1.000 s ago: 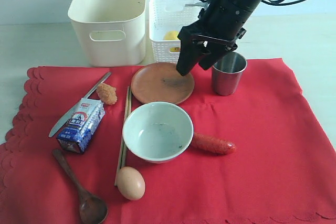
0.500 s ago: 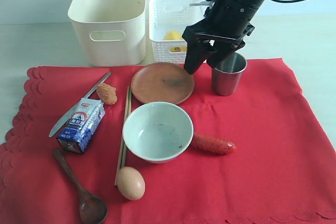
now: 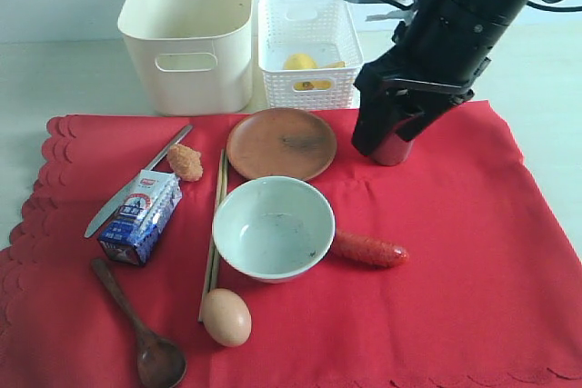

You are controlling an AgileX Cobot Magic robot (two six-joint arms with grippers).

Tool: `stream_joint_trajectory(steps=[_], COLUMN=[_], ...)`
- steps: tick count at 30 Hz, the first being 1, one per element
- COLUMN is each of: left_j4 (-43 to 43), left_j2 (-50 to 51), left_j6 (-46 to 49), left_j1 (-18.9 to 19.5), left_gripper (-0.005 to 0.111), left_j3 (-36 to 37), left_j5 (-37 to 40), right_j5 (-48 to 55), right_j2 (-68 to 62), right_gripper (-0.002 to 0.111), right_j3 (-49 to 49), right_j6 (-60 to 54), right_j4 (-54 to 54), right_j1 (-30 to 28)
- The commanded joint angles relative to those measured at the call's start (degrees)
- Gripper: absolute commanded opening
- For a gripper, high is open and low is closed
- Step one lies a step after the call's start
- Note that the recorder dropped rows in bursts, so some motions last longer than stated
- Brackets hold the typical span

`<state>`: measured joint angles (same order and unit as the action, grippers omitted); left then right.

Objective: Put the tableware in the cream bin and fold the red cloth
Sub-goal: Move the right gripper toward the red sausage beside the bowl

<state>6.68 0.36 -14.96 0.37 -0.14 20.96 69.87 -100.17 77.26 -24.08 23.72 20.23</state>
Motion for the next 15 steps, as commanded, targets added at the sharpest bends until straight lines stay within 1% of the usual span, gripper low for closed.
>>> stream_joint_trajectory(steps=[1, 8, 12, 15], left_j4=[0.3, 0.3, 0.3, 0.3], left_j2=[-0.4, -0.4, -0.4, -0.4], left_j6=[0.2, 0.2, 0.2, 0.2], left_j1=[-0.4, -0.4, -0.4, -0.4], left_gripper=[0.000, 0.000, 0.000, 0.000], left_j3=[0.1, 0.1, 0.1, 0.1], left_j5=[-0.3, -0.3, -0.3, -0.3], right_j5=[-1.3, -3.0, -5.2, -9.0], right_j2=[4.2, 8.7, 9.7, 9.6], right_gripper=[0.062, 0.062, 0.062, 0.062], right_j3=[-4.7, -11.9, -15.3, -18.0], right_j6=[-1.9, -5.3, -10.6, -15.3], right_j4=[-0.4, -0.4, -0.3, -0.2], right_j1=[-0.2, -0.2, -0.2, -0.2])
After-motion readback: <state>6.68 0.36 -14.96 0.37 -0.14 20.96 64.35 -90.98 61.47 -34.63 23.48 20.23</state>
